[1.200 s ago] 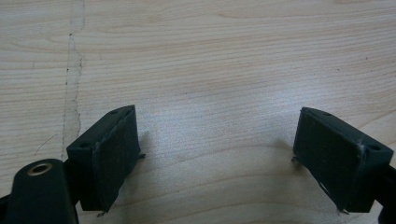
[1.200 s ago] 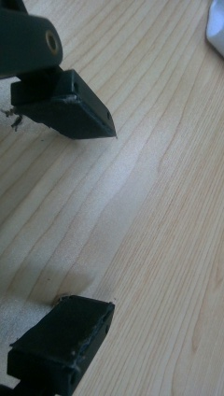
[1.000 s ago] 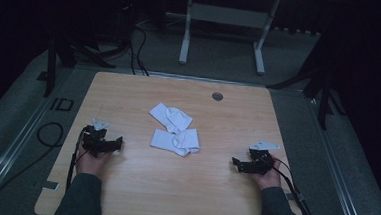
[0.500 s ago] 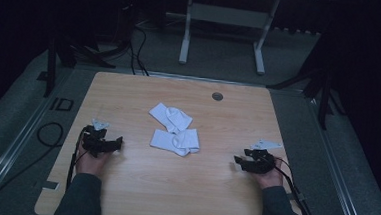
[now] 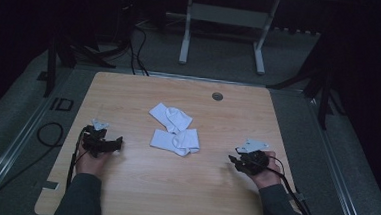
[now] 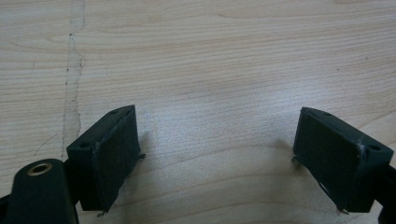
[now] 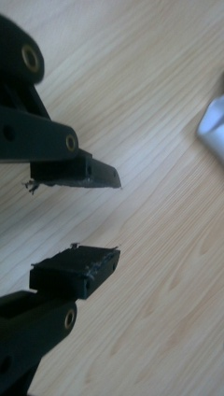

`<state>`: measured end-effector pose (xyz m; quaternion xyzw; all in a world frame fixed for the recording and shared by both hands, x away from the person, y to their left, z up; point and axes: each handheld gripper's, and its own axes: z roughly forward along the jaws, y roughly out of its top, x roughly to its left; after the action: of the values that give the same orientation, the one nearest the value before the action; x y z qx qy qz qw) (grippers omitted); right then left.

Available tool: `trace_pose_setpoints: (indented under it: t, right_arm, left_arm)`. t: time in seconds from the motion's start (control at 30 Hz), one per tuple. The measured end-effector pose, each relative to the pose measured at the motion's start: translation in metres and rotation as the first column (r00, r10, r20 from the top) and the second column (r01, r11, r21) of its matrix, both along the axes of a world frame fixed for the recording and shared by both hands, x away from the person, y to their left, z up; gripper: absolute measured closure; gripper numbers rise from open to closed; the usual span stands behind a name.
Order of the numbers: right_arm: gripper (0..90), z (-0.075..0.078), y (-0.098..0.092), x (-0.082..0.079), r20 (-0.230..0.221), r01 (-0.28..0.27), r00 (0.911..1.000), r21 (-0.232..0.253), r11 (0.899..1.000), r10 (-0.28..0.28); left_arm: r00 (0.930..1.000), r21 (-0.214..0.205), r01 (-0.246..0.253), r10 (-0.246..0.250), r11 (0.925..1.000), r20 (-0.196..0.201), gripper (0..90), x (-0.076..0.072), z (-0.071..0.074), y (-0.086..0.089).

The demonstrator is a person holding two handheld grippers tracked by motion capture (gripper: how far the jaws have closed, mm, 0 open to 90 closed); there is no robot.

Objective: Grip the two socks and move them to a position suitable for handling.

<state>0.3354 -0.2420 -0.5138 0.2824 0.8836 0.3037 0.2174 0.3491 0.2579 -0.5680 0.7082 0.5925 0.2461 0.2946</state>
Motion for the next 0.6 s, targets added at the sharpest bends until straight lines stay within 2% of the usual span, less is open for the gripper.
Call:
trace_pose_setpoints:
  t: [0.17, 0.3, 0.33, 0.5, 0.57, 0.6]
  right_arm:
    - [76.1, 0.01, 0.019, 0.0, -0.015, -0.078, 0.9969, 0.008, 0.997, 0.078]
    - [81.8, 0.013, 0.028, 0.002, -0.011, -0.11, 0.9939, 0.007, 0.994, 0.11]
    - [85.4, 0.013, 0.036, 0.004, -0.008, -0.12, 0.9927, 0.014, 0.993, 0.12]
    - [88.1, 0.011, 0.054, 0.007, 0.006, -0.143, 0.9897, 0.025, 0.989, 0.143]
    - [88.4, 0.01, 0.069, 0.011, 0.017, -0.173, 0.9848, 0.004, 0.985, 0.173]
    - [88.4, 0.01, 0.069, 0.011, 0.017, -0.173, 0.9848, 0.004, 0.985, 0.173]
  left_arm:
    - [1.0, 0.0, -0.001, 0.001, 1.0, -0.001, 14.4, 0.0, 0.0, 0.0]
    - [1.0, 0.0, -0.003, 0.003, 1.0, 0.0, 14.4, 0.0, 0.0, 0.0]
    - [1.0, 0.001, -0.003, 0.003, 1.0, 0.0, 14.5, 0.0, 0.0, 0.0]
    - [1.0, 0.001, -0.003, 0.003, 1.0, 0.0, 14.4, 0.0, 0.0, 0.0]
    - [1.0, 0.0, -0.003, 0.003, 1.0, 0.0, 14.4, 0.0, 0.0, 0.0]
    - [1.0, 0.0, -0.003, 0.003, 1.0, 0.0, 14.4, 0.0, 0.0, 0.0]
